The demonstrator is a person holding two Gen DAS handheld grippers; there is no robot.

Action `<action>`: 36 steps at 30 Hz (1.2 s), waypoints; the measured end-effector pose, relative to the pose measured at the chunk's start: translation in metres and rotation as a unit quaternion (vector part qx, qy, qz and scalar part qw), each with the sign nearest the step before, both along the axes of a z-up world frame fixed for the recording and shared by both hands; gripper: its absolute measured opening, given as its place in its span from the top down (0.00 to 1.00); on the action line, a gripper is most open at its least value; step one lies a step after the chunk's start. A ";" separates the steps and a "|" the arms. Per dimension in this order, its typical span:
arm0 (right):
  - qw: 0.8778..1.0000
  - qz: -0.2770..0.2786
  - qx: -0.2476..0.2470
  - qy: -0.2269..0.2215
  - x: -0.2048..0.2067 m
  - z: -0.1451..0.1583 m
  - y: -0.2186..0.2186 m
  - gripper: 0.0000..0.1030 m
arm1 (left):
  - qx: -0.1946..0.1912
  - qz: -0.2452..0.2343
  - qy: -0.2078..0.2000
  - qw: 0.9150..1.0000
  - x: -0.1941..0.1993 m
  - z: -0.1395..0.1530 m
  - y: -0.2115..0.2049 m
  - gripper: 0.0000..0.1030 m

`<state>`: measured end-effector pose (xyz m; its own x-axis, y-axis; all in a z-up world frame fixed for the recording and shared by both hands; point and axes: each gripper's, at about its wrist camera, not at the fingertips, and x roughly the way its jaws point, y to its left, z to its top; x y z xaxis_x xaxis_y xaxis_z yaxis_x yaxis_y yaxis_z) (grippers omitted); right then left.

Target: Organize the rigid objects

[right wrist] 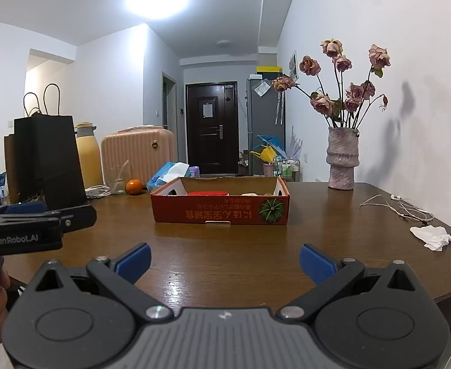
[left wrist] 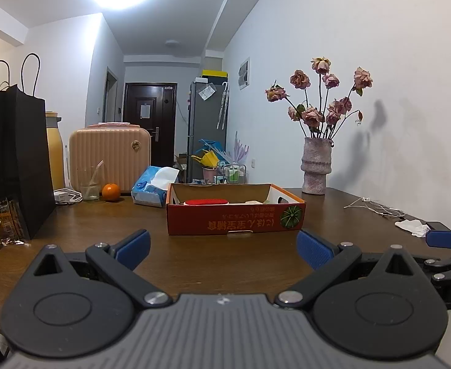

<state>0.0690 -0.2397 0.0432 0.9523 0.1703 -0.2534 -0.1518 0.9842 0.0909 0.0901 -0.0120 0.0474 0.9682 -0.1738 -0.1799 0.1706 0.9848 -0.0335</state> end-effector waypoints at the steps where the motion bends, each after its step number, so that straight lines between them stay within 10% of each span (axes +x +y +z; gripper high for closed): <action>1: 1.000 0.000 0.000 0.000 0.000 0.000 0.000 0.00 | 0.000 0.000 0.000 1.000 0.000 0.000 0.000 0.00; 36: 1.000 -0.004 0.006 0.003 0.001 -0.002 -0.004 0.00 | 0.002 -0.002 0.001 1.000 0.001 -0.002 -0.001 0.00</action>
<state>0.0702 -0.2434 0.0408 0.9522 0.1652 -0.2570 -0.1429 0.9843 0.1034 0.0908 -0.0126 0.0453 0.9671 -0.1771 -0.1825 0.1746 0.9842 -0.0299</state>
